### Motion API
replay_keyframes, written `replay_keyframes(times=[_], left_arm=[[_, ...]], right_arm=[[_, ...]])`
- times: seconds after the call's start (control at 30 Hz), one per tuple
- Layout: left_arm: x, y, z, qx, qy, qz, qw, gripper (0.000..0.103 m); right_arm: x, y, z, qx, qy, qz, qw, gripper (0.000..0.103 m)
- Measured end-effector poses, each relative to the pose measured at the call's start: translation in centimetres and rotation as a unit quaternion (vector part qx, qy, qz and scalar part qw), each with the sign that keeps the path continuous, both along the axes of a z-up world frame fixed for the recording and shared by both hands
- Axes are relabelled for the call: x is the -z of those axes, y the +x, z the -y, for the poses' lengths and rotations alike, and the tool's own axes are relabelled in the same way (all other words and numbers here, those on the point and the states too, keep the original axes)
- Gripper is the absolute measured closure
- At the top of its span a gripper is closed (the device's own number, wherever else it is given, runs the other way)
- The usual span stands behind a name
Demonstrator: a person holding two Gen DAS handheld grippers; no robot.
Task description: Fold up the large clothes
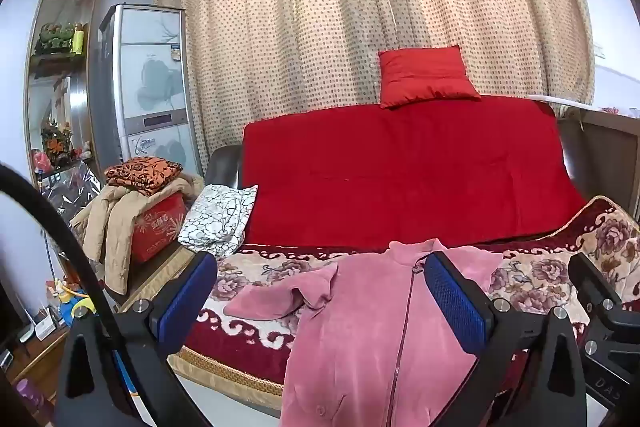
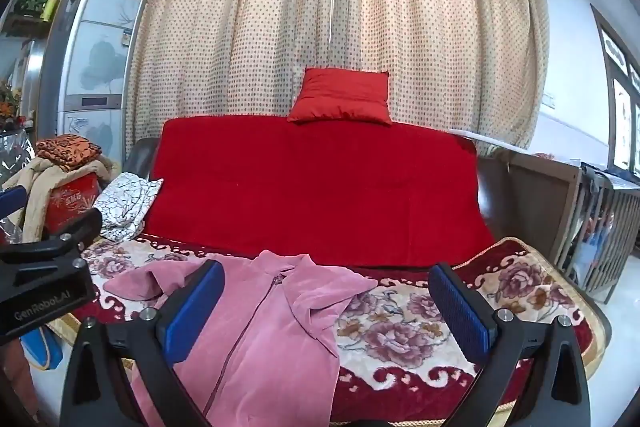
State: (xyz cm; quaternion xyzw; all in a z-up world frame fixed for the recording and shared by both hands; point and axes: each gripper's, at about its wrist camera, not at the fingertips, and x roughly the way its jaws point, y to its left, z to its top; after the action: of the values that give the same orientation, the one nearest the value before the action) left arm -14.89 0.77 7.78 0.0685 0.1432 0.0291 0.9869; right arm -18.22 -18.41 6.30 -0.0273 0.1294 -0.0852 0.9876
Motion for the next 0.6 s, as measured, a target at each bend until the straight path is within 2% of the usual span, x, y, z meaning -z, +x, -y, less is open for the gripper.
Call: replay_keyframes(times=[0.6], left_arm=[[0.40, -0.02, -0.36, 0.003, -0.001, -0.003, 1.0000, 0.000]], right_arm=[[0.09, -0.33, 0.47, 0.005, 0.010, 0.006, 1.000, 0.000]])
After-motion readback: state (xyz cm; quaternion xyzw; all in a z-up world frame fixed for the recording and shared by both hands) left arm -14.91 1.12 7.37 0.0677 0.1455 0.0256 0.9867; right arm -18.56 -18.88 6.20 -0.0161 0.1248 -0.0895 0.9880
